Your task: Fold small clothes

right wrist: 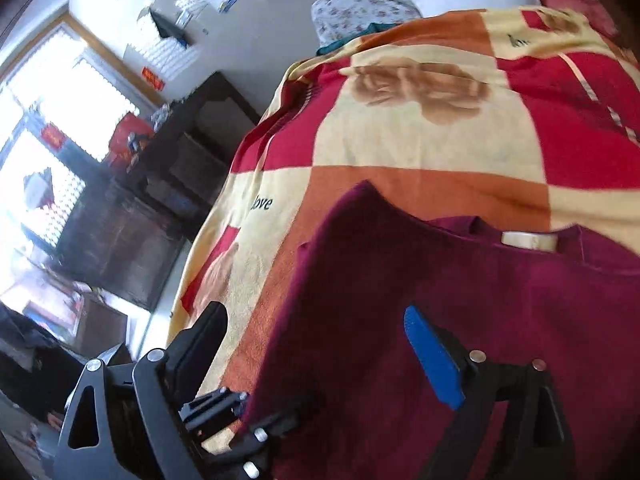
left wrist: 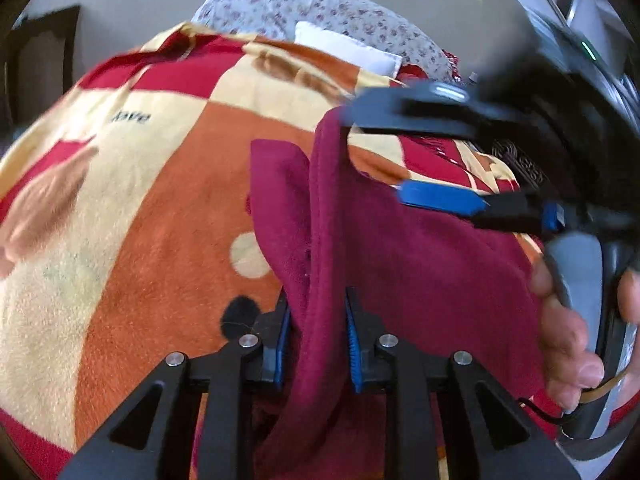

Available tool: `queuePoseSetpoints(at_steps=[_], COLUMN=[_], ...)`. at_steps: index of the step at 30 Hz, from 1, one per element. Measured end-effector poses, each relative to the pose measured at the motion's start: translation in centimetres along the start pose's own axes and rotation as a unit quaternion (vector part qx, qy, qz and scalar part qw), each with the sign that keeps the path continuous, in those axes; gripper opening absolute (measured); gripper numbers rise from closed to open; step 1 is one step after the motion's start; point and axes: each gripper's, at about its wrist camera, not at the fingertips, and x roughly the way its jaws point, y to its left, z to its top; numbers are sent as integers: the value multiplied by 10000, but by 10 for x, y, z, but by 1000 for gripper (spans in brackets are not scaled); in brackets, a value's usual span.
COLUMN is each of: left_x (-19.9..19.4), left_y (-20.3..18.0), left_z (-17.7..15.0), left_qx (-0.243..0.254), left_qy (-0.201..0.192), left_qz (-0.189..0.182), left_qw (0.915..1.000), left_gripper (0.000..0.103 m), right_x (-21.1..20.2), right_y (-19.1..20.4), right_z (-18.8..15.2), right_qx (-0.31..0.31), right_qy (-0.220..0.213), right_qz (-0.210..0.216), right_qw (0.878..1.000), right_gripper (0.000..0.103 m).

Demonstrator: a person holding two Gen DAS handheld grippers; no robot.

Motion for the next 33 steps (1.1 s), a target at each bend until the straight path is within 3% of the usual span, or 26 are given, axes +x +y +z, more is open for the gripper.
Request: queuePoseSetpoints(at_steps=[8, 10, 11, 12, 14, 18, 24, 29, 31, 33], left_x=[-11, -14, -16, -18, -27, -45, -58, -64, -67, -68], left_y=[-18, -24, -26, -31, -39, -78, -151, -183, -182, -179], left_z=[-7, -6, -6, -4, -5, 0, -2, -7, -12, -17], left_qx=[172, 177, 167, 145, 138, 432, 940, 1308, 1377, 1533], left_qy=[-123, -112, -123, -121, -143, -288, -168, 230, 269, 152], left_qz=[171, 243, 246, 158, 35, -240, -1047, -1505, -1427, -1040], left_qw=[9996, 9995, 9995, 9997, 9998, 9984, 9899, 9797, 9798, 9826], left_gripper=[23, 23, 23, 23, 23, 23, 23, 39, 57, 58], right_x=[48, 55, 52, 46, 22, -33, -121, -165, -164, -160], right_y=[11, 11, 8, 4, -8, -18, -43, -98, -125, -148], right_z=[5, 1, -2, -4, -7, -7, -18, -45, -57, -66], right_qx=[-354, -571, -665, -657, -515, -588, -898, -877, -773, -567], right_qy=[765, 753, 600, 456, 97, -323, -656, -609, -459, -342], right_qz=[-284, -421, -744, -800, -506, -259, -488, -965, -1368, -1599], right_qw=[9960, 9946, 9932, 9936, 9973, 9974, 9926, 9896, 9865, 9849], right_gripper=[93, 76, 42, 29, 24, 22, 20, 20, 20, 20])
